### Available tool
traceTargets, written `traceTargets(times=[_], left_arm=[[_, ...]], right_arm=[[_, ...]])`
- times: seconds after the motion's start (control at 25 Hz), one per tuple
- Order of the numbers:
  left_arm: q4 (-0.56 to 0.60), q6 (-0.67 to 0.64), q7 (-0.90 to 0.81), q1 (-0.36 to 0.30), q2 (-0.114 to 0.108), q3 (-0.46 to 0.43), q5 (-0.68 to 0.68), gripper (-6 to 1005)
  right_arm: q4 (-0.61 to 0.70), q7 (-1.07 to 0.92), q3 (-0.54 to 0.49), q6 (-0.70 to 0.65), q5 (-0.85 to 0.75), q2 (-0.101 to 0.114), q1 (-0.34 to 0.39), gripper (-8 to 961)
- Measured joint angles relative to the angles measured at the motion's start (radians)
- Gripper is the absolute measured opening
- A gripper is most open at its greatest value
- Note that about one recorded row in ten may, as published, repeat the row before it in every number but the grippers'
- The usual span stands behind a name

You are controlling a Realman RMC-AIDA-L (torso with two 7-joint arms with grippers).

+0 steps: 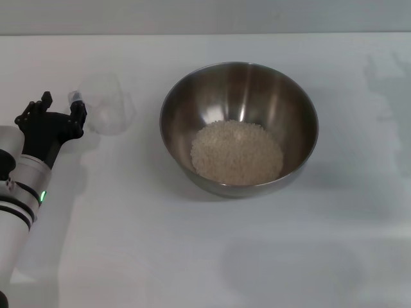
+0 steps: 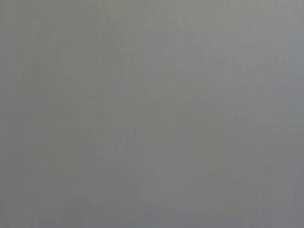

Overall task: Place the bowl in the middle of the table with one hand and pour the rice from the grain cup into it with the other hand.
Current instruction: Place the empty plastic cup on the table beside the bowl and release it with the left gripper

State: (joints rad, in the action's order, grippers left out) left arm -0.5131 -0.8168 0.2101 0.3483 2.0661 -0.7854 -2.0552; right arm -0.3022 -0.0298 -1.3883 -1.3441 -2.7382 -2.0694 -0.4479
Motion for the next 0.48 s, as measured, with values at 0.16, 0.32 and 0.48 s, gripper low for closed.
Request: traceTargets(times=[0.16, 0.32, 0.48], left_arm=[[-0.004, -0.003, -0.012, -0.015, -0.001, -0.001, -0.001, 445], [-0.005, -0.004, -0.014, -0.030, -0.003, -0.002, -0.001, 585], [-0.006, -0.009, -0.015, -0.044, -0.004, -0.002, -0.003, 677]], right_arm=[[0.000, 0.001, 0.000, 0.002, 0.000, 0.000, -0.001, 517], [0.000, 0.001, 0.000, 0.003, 0.000, 0.000, -0.002, 516], [0.002, 0.002, 0.000, 0.003, 0.000, 0.000, -0.007, 516]])
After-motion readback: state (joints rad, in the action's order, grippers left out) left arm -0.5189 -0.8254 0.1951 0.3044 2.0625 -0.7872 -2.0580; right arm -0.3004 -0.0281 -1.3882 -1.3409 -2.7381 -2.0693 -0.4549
